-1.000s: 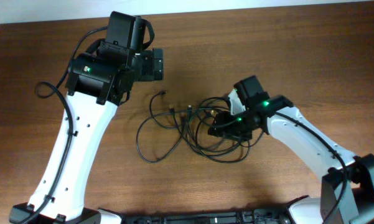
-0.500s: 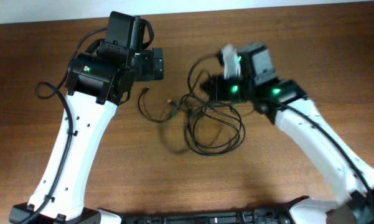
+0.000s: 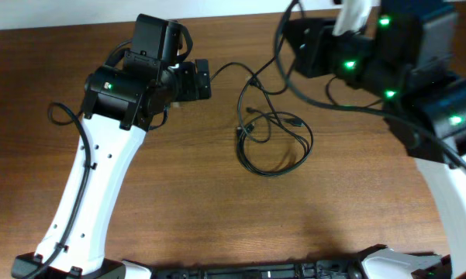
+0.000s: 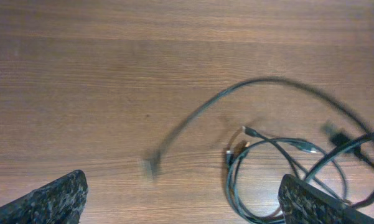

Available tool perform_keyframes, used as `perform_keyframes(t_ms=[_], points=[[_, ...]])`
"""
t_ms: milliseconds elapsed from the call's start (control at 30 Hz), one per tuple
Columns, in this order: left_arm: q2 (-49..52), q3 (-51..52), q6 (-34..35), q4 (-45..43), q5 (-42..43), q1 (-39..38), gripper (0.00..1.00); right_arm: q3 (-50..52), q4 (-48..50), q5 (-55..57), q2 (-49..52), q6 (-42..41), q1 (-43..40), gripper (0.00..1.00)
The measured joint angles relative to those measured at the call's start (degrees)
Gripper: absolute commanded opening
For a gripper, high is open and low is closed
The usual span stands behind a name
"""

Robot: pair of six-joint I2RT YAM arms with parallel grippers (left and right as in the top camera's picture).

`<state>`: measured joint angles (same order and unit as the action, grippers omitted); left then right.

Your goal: Untangle cables

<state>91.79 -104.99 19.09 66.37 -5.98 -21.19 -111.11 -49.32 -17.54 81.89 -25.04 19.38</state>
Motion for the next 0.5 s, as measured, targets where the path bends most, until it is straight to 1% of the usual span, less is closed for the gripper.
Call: perform_keyframes(t_ms=[100, 333, 400, 500], points=[[0.00, 0.00, 0.31, -1.18, 3.13, 0.00, 0.99, -1.81, -0.57, -0.55, 0.00, 0.00, -2.99, 0.04], [0.00, 0.00, 0.42, -4.22, 7.98, 0.00, 0.99, -2.36, -0.11, -10.54, 0.02, 0.02, -8.22, 0.04], [0.00, 0.00, -0.92, -5.33, 11.76, 0.00, 0.99, -2.36, 1.62, -14.75, 0.02, 0.04, -9.03, 0.04], [0.00, 0.00, -4.33, -5.62, 16.22, 0.00, 0.99, -2.36, 4.28, -18.21, 0.02, -0.15, -9.25, 0.04]])
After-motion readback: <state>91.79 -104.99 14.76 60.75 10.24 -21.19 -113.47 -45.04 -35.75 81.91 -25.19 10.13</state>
